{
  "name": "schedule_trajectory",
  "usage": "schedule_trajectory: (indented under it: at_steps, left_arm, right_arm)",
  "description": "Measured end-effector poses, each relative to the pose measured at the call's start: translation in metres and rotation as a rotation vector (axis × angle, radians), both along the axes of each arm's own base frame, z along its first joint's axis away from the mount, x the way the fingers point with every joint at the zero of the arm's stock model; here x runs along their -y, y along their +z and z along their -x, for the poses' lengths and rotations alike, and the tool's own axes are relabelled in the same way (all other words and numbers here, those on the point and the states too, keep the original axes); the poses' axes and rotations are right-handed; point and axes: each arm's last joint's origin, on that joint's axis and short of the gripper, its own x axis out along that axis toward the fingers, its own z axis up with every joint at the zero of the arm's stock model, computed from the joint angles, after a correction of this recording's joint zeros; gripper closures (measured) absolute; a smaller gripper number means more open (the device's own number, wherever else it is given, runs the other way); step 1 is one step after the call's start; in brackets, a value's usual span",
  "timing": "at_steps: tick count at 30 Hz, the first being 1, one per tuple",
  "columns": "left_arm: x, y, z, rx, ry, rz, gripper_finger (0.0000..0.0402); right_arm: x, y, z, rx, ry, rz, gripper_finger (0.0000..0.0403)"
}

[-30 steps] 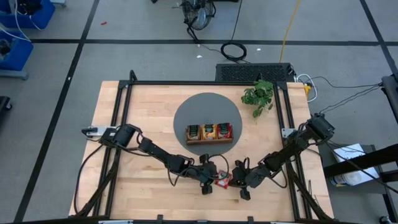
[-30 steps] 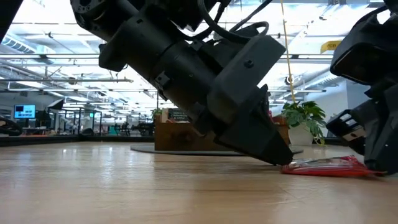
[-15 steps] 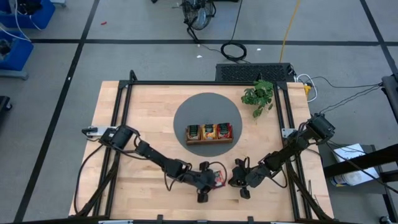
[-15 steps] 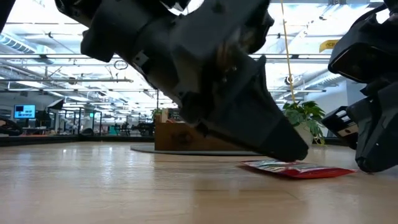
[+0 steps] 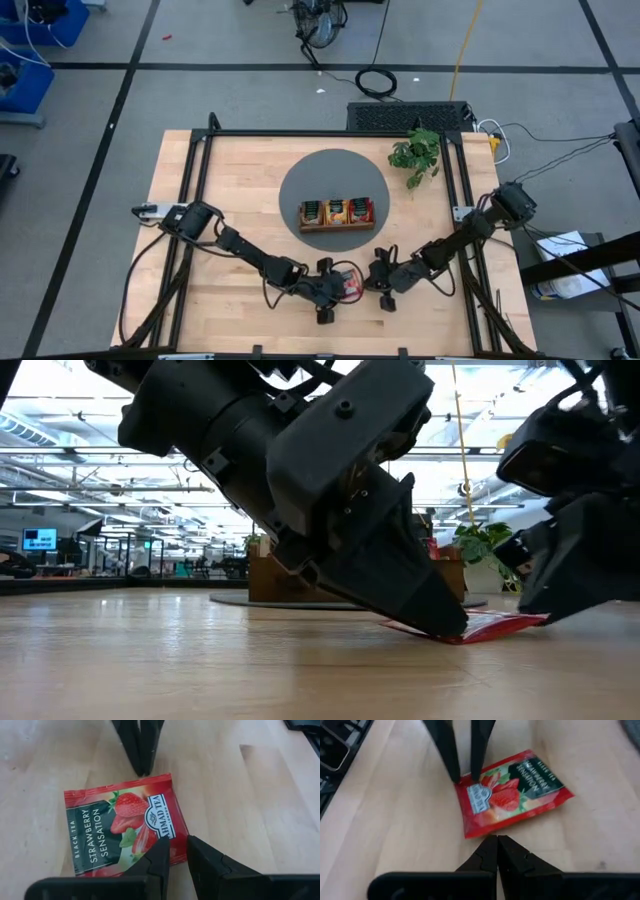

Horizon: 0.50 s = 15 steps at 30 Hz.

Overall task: Pick & Place Tea
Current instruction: Put the red tea bag into the right slot of the wooden organizer

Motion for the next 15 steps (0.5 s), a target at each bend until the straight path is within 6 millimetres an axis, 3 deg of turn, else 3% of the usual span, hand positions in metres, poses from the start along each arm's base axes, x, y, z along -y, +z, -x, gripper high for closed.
schedule_trajectory:
  at_steps: [8,15]
  left_arm:
    - [0.0,-0.009,0.001,-0.026,-0.018,-0.031,0.0328]
    - [-0.002,-0.019,0.0,-0.04,-0.025,-0.042,0.0328]
  right_arm:
    - [0.015,0.0,-0.005,-0.063,-0.028,-0.041,0.0373]
    - [0.026,0.004,-0.013,-0.162,0.012,-0.298,0.0321]
